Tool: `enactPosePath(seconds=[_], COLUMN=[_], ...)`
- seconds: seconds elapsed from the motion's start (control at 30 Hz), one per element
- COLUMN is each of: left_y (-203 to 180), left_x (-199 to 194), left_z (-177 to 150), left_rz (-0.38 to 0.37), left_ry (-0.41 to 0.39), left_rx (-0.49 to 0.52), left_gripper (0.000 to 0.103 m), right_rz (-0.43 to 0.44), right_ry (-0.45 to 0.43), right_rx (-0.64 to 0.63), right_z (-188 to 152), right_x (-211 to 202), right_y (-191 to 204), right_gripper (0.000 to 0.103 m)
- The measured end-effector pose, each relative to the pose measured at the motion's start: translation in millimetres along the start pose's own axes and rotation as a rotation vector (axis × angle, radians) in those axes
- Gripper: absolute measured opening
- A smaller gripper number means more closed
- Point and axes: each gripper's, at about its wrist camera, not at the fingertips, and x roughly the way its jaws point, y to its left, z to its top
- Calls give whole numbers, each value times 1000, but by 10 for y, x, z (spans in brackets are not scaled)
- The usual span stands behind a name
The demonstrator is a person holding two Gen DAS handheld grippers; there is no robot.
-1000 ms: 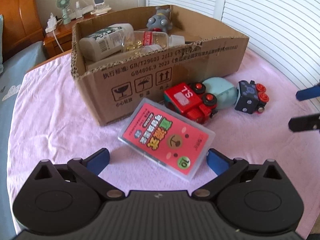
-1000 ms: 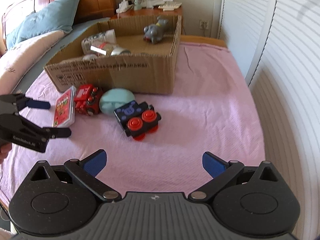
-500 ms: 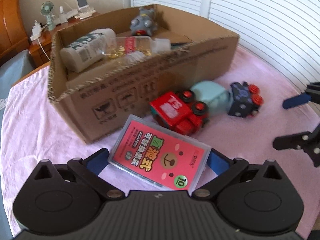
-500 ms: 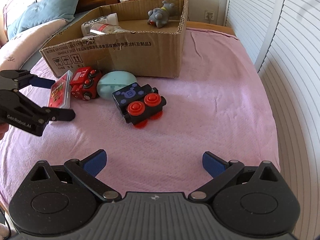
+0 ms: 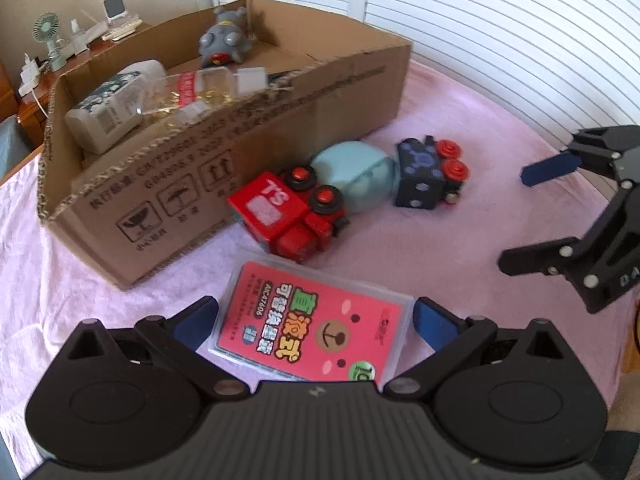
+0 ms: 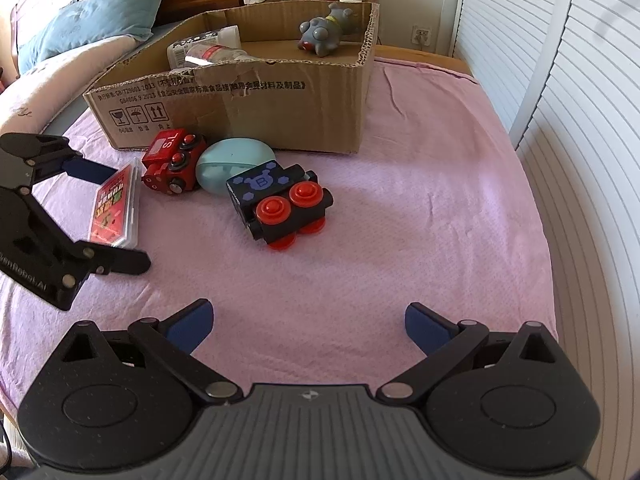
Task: Organize rigid objects
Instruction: 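Move left tool to the pink card pack while right tool approaches the blue toy train, then close left gripper on the pink card pack while right gripper closes on the blue train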
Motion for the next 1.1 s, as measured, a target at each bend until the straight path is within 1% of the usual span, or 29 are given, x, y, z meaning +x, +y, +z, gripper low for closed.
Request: enactPosePath(seconds=[0.17,0.2,0.33,0.37,0.47,0.5,0.57,0.7,0.77,0.83,0.9,1.1], left_y=[-139,-175,-272,-280,-292,-299,-290,-218,-158,-115,-114,-160], left_x=[-130,-145,-113,-104,-93,-113,-126,-168,-205,-230,-231,-233], left_z=[-128,-152,-188,-180,-148,-147,-154,-209,-262,-309,-340,-378], left_rz=[-71,-67,4,7,17,23,35,117,174,211,235,275], left_ry=[22,21,-2,-10,-27,-35,-32,-14,-11,-16,-26,-55], left_rx=[-4,-1,20,14,-5,-8,-28,-150,-238,-299,-333,-381], left_gripper=[102,102,102,102,97,92,90,91,91,91,91,94], right_rz=[-1,-2,-8,-10,-10,-11,-12,-37,-29,-20,-16,21], right_ry=[0,-1,-6,-5,-8,-8,-8,-1,-4,-4,-4,-11], right_rx=[-8,-10,-16,-17,-17,-18,-26,-80,-93,-106,-114,-169], right_z=[-21,-27,-39,-45,-62,-66,-71,-78,-76,-52,-23,92], right_x=[-9,-12,-17,-21,-35,-38,-40,-14,-14,-2,12,91], right_y=[1,4,17,20,16,12,13,71,76,74,76,113], right_gripper=[103,103,103,103,103,103,103,103,103,103,103,103])
